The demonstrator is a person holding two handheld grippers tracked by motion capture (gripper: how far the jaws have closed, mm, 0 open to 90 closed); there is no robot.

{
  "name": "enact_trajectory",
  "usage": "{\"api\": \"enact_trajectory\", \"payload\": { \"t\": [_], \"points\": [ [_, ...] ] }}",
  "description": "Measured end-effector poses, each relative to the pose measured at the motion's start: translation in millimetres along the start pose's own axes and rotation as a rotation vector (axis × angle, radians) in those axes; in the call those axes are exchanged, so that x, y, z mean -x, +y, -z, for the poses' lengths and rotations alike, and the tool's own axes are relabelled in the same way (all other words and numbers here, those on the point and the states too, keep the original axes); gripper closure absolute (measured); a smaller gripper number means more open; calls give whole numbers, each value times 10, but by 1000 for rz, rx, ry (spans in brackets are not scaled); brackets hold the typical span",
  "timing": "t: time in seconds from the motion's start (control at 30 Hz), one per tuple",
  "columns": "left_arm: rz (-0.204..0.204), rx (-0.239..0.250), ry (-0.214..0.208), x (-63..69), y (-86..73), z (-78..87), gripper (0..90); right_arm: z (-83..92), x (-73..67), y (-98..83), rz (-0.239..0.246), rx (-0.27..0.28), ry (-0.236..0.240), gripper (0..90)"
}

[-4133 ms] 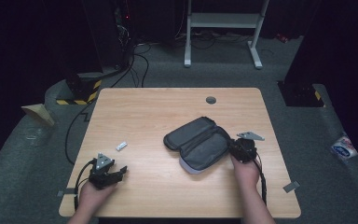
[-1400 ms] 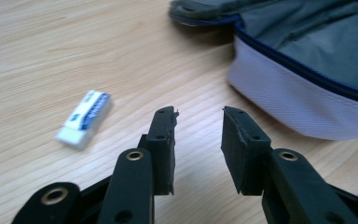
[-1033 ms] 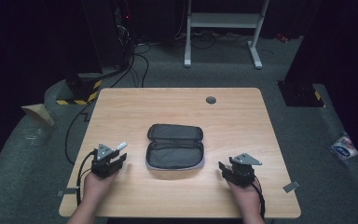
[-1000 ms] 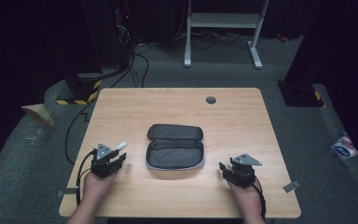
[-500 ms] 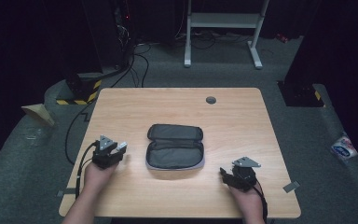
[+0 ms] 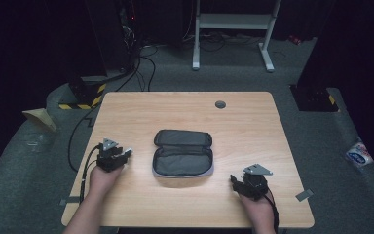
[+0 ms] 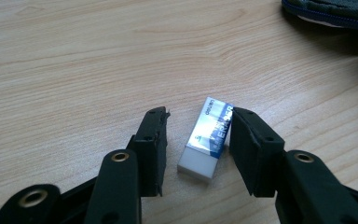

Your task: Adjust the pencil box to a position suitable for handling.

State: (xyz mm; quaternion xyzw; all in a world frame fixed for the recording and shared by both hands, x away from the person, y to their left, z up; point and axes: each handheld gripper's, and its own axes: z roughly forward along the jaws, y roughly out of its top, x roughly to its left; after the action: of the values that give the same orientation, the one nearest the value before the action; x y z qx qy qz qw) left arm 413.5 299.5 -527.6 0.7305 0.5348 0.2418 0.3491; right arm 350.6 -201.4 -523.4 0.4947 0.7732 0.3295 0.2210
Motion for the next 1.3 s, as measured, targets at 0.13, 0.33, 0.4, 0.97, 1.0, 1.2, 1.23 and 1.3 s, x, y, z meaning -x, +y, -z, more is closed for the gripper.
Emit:
{"api": "enact_trajectory", "payload": {
  "t": [0.13, 0.33, 0.4, 0.97, 1.0, 1.2, 1.23, 1.3],
  "points": [
    [-9, 3, 22, 10, 2, -5, 640, 0, -2, -1, 0, 0, 0, 346],
    [-29, 1, 12, 33, 3, -4, 725, 2, -7, -2, 1, 0, 5, 346],
    [-33, 1, 10, 35, 1, -2, 727, 3, -8, -3, 2, 0, 9, 347],
    [-61, 37, -19, 127, 12, 203, 732, 3, -6, -2, 2, 0, 9, 347],
    [-64, 40, -24, 129, 19, 224, 732, 3, -6, -2, 1, 0, 9, 347],
    [-41, 99, -73, 183, 119, 434, 732, 3, -3, -2, 1, 1, 10, 347],
    [-38, 105, -78, 197, 133, 456, 731, 3, -4, -2, 1, 0, 10, 347],
    [-46, 109, -80, 227, 152, 480, 731, 3, -5, -2, 2, 0, 9, 347]
  ]
}}
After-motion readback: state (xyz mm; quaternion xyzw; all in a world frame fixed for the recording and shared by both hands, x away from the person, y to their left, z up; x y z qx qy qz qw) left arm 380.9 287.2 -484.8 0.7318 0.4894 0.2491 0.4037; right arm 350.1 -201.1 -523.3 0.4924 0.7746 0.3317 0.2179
